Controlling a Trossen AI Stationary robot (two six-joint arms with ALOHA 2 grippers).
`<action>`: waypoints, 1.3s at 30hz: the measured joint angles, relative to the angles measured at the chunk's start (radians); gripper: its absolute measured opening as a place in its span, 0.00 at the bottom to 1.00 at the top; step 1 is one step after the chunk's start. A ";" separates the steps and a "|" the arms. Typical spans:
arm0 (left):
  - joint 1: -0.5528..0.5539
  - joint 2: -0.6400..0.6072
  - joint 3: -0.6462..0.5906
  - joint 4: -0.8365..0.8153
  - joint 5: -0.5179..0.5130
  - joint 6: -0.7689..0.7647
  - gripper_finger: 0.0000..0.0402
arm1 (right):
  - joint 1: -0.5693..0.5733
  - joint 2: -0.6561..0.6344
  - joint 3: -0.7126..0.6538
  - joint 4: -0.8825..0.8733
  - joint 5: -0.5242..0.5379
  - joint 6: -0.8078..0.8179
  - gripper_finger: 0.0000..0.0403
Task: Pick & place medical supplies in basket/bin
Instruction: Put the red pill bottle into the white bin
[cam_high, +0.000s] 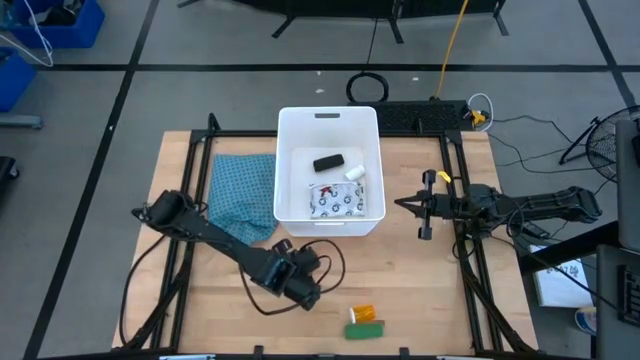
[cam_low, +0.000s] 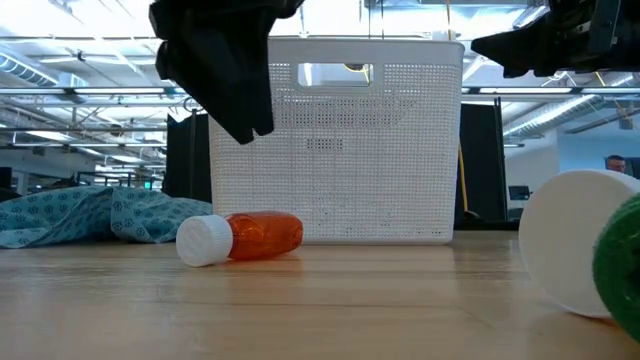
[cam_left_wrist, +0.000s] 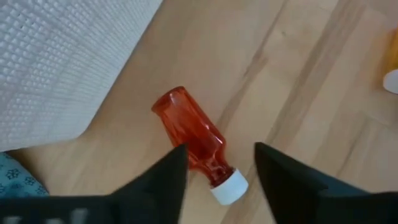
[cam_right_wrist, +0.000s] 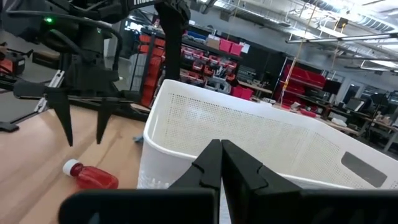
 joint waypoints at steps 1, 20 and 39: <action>0.006 0.000 0.000 0.001 0.010 0.004 0.55 | 0.000 0.000 0.000 0.000 0.000 0.003 0.00; 0.101 0.088 -0.007 0.002 0.129 -0.019 0.96 | 0.000 0.000 0.000 -0.015 0.001 0.006 0.00; 0.136 0.171 -0.006 0.020 0.172 0.037 0.95 | 0.000 0.000 0.000 -0.018 0.005 0.004 0.00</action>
